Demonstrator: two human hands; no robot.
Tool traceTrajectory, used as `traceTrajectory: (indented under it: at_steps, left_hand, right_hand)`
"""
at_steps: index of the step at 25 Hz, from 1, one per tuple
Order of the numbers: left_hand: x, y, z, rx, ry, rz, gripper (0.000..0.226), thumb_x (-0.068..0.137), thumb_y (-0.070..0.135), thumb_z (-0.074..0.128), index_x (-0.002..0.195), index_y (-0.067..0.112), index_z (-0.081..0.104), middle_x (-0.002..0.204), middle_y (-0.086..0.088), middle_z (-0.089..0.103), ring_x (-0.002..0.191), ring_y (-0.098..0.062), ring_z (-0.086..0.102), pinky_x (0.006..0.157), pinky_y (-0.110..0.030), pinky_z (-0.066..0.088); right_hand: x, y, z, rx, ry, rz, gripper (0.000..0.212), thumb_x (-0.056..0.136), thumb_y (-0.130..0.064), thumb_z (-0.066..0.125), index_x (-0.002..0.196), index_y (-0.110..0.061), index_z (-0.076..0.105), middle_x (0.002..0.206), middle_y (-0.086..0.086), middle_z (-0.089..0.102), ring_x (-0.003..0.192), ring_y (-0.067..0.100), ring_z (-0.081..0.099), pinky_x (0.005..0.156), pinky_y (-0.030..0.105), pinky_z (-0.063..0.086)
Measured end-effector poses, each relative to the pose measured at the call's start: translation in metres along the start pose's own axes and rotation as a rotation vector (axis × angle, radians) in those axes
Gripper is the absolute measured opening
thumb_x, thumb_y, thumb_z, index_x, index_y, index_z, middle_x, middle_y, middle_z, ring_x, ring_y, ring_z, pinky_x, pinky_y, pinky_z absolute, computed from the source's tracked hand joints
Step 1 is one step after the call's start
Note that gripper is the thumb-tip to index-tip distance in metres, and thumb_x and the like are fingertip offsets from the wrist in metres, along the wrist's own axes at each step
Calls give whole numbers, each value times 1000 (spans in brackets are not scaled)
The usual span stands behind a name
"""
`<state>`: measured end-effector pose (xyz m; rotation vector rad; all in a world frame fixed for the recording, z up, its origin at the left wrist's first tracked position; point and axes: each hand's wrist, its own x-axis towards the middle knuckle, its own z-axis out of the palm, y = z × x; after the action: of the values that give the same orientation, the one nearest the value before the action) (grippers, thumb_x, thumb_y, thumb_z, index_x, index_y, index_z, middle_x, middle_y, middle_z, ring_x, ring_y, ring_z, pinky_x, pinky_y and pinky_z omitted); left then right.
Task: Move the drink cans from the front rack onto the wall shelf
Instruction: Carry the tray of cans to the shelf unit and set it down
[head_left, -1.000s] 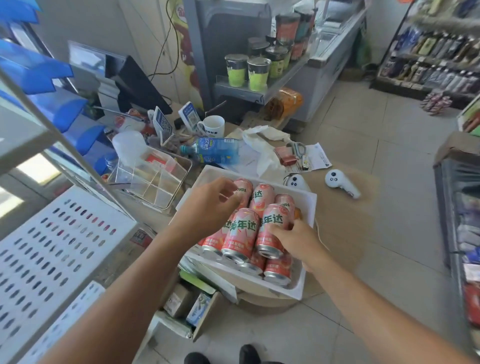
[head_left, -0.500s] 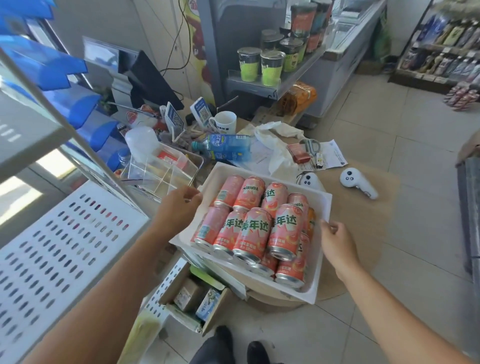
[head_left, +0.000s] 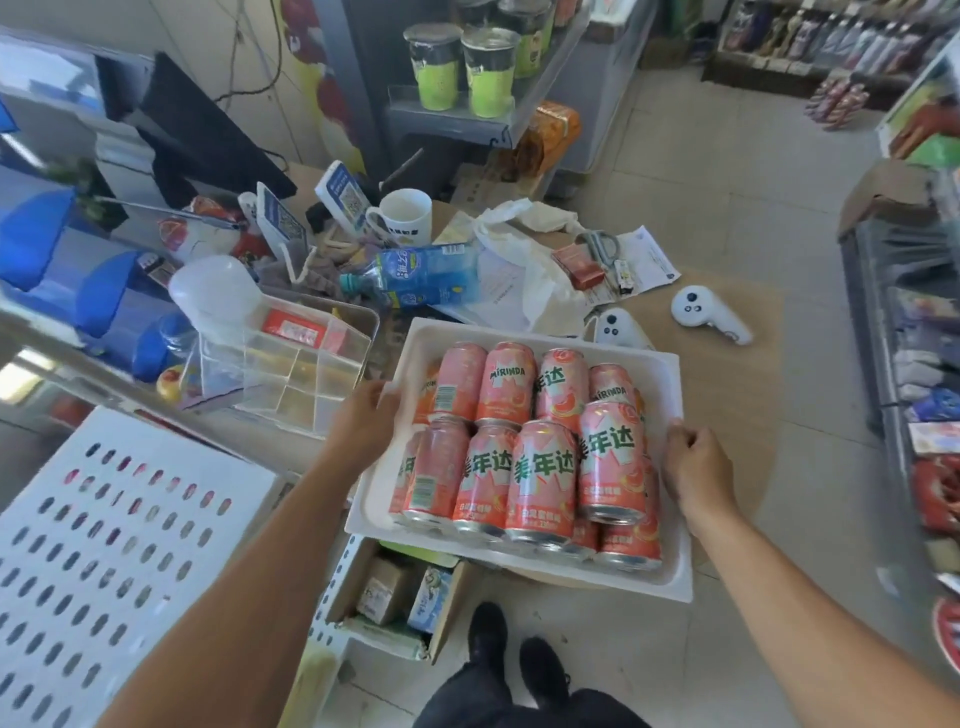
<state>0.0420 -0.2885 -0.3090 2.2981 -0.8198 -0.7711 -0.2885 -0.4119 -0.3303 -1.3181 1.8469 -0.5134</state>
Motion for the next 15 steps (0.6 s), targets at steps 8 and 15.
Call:
traceTrajectory:
  at_steps: [8, 15]
  left_hand:
    - [18, -11, 19, -110, 81, -94, 57, 99, 55, 32, 87, 7, 60, 83, -11, 61, 83, -31, 59, 75, -42, 44]
    - [20, -7, 22, -40, 108, -134, 53, 99, 52, 35, 87, 6, 58, 74, -4, 54, 80, -30, 54, 70, -35, 36]
  right_hand:
    - [-5, 4, 6, -96, 59, -92, 46, 104, -38, 34, 85, -9, 64, 98, 22, 67, 96, 35, 61, 72, 32, 34]
    - [-3, -1, 2, -68, 1, -66, 66, 106, -44, 28, 92, 5, 69, 97, 28, 65, 94, 36, 59, 76, 35, 37]
